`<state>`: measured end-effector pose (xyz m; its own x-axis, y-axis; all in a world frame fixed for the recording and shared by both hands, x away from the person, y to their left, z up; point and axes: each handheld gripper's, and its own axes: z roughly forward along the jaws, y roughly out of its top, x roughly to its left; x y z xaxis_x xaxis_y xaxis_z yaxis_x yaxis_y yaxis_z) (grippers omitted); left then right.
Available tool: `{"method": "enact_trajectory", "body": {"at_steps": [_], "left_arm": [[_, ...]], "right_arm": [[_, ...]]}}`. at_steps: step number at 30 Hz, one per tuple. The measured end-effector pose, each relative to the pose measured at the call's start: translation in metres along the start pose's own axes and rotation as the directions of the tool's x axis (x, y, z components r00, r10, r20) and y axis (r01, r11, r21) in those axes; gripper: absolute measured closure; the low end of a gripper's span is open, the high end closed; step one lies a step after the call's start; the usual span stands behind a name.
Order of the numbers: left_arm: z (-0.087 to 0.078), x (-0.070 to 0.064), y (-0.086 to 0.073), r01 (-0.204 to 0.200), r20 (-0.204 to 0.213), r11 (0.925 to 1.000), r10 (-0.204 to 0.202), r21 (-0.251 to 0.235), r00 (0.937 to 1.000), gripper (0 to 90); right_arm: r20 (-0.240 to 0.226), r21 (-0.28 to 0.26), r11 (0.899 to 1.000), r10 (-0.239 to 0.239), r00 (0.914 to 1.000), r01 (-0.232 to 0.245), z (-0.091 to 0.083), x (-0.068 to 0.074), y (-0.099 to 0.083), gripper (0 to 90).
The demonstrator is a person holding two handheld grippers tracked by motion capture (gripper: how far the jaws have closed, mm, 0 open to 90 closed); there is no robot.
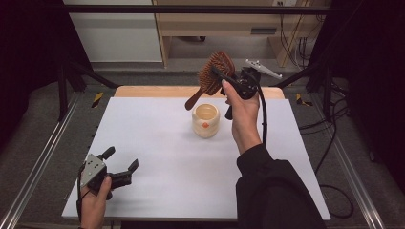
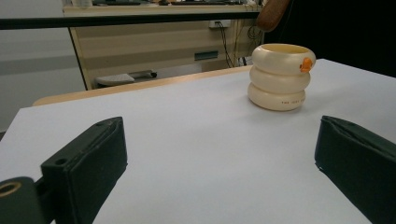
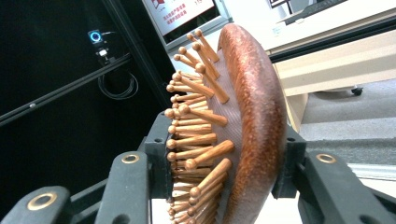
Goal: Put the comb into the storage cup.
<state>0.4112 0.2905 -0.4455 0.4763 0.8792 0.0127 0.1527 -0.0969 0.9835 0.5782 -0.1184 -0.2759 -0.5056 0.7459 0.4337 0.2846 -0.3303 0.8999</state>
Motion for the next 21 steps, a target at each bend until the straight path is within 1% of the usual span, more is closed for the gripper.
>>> {"method": "enact_trajectory", "body": {"at_steps": [21], "left_arm": [[0.0001,-0.0002,0.0002,0.002,0.001,1.0,-0.002,0.0,1.0,2.2]], "right_arm": [[0.013,-0.009,1.0,0.001,0.9999,-0.001,-0.0061,-0.005,0.0058,52.7]]}}
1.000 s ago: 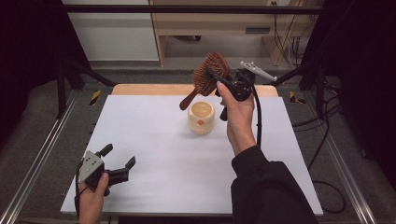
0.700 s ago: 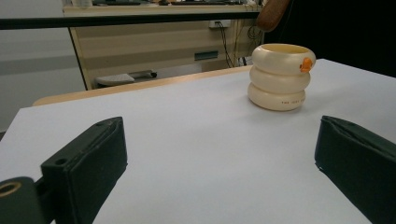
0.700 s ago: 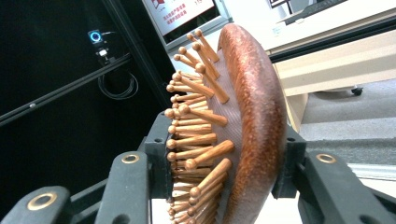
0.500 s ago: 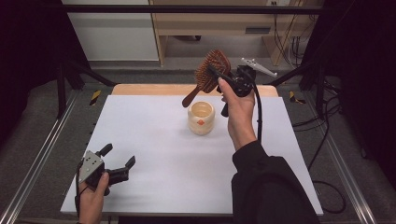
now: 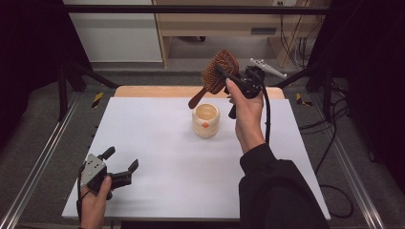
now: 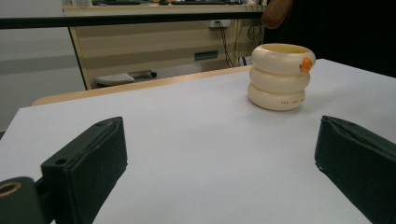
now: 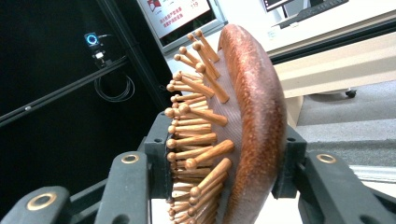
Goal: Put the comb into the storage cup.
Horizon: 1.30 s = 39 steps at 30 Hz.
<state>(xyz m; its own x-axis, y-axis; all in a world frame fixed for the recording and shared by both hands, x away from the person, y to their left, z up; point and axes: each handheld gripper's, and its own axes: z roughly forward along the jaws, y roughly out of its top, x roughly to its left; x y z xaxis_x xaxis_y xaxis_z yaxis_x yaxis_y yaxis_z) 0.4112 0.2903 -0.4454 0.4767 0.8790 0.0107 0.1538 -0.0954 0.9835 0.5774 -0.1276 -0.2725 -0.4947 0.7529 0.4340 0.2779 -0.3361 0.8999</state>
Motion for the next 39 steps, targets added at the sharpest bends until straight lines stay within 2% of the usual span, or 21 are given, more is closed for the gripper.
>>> {"method": "enact_trajectory", "body": {"at_steps": [19,39], "left_arm": [[0.0,0.0,0.001,-0.001,0.0,1.0,0.001,-0.006,1.0,2.2],[-0.001,0.001,0.001,-0.006,0.0,1.0,0.006,-0.007,1.0,2.1]], "right_arm": [[0.008,0.006,1.0,-0.011,0.9999,0.011,-0.001,-0.002,-0.001,52.5],[0.046,0.024,0.999,-0.025,0.9986,0.024,-0.004,-0.014,-0.004,52.4]]}}
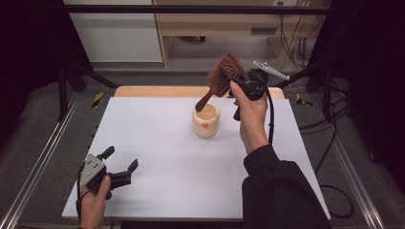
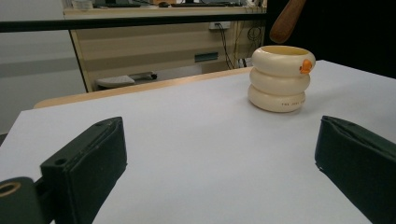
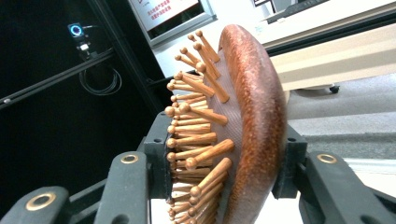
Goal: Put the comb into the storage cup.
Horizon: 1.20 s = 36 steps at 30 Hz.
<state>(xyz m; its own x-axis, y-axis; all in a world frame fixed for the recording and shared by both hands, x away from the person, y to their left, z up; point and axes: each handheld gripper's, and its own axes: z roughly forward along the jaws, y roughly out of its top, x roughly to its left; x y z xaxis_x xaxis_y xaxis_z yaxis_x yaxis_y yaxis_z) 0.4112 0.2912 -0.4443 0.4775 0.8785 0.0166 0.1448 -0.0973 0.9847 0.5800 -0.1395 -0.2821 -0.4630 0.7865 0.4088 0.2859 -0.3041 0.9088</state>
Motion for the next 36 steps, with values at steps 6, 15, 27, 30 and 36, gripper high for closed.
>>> {"method": "enact_trajectory", "body": {"at_steps": [6,15,27,30,36], "left_arm": [[0.0,0.0,0.0,-0.001,0.0,1.0,0.001,-0.001,1.0,2.1],[0.0,0.0,0.0,-0.003,0.002,1.0,0.003,-0.001,1.0,2.1],[0.0,0.001,0.0,-0.005,0.002,1.0,0.005,-0.004,1.0,2.0],[0.0,0.001,0.0,-0.004,0.001,1.0,0.005,-0.004,1.0,2.0],[0.0,0.001,0.0,-0.005,0.002,1.0,0.005,-0.003,1.0,2.0]], "right_arm": [[0.014,0.008,1.0,0.002,0.9999,-0.002,0.0,-0.006,-0.003,52.4],[0.034,0.022,1.0,0.004,0.9994,-0.004,0.002,-0.014,-0.009,52.3],[0.044,0.046,0.999,0.007,0.999,-0.009,0.008,-0.019,-0.019,52.2],[0.048,0.055,0.998,0.007,0.9988,-0.01,0.009,-0.02,-0.02,52.1],[0.053,0.062,0.998,0.004,0.9986,-0.007,0.011,-0.022,-0.024,52.1]]}}
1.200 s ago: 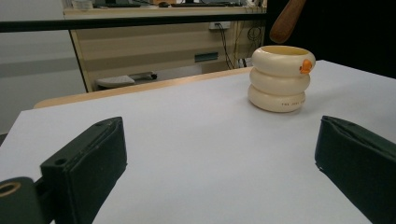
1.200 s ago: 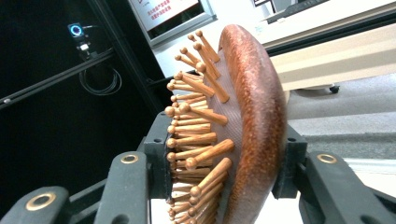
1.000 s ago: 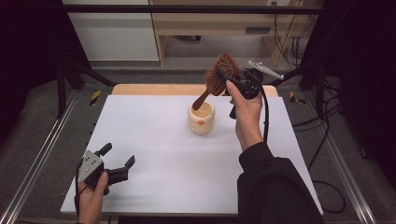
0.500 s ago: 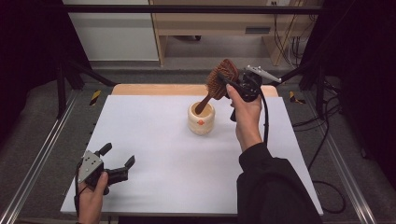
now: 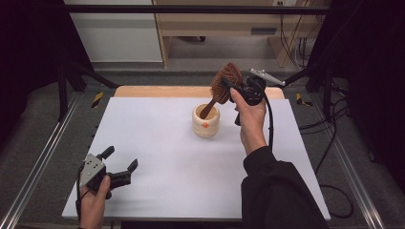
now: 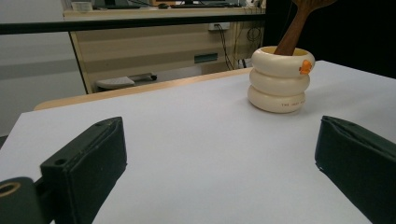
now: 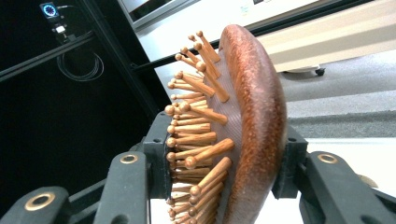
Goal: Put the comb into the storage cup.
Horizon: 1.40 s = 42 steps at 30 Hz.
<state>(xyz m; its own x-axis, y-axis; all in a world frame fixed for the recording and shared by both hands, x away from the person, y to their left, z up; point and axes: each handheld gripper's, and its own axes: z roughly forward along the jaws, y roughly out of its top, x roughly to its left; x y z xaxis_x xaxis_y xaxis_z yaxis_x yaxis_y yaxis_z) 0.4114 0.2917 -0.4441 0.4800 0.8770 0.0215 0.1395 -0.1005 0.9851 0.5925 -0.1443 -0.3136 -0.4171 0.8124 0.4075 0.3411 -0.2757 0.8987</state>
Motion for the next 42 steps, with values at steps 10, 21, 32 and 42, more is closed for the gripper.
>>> {"method": "enact_trajectory", "body": {"at_steps": [10,21,32,42], "left_arm": [[0.0,0.0,0.0,-0.001,0.0,1.0,0.001,0.0,1.0,2.0],[0.0,0.0,0.0,0.0,0.0,1.0,0.0,-0.001,1.0,2.0],[0.0,0.0,0.0,-0.001,0.0,1.0,0.001,-0.001,1.0,2.0],[0.0,0.001,0.0,-0.002,0.0,1.0,0.002,-0.003,1.0,2.0]], "right_arm": [[0.003,0.017,1.0,0.006,1.0,-0.006,0.003,-0.003,-0.006,52.0],[0.01,0.033,0.999,0.006,0.9999,-0.006,0.008,-0.005,-0.012,52.0],[0.012,0.042,0.999,-0.002,0.9999,0.001,0.01,-0.005,-0.014,52.0],[0.015,0.055,0.998,-0.007,0.9999,0.006,0.013,-0.004,-0.017,51.9]]}}
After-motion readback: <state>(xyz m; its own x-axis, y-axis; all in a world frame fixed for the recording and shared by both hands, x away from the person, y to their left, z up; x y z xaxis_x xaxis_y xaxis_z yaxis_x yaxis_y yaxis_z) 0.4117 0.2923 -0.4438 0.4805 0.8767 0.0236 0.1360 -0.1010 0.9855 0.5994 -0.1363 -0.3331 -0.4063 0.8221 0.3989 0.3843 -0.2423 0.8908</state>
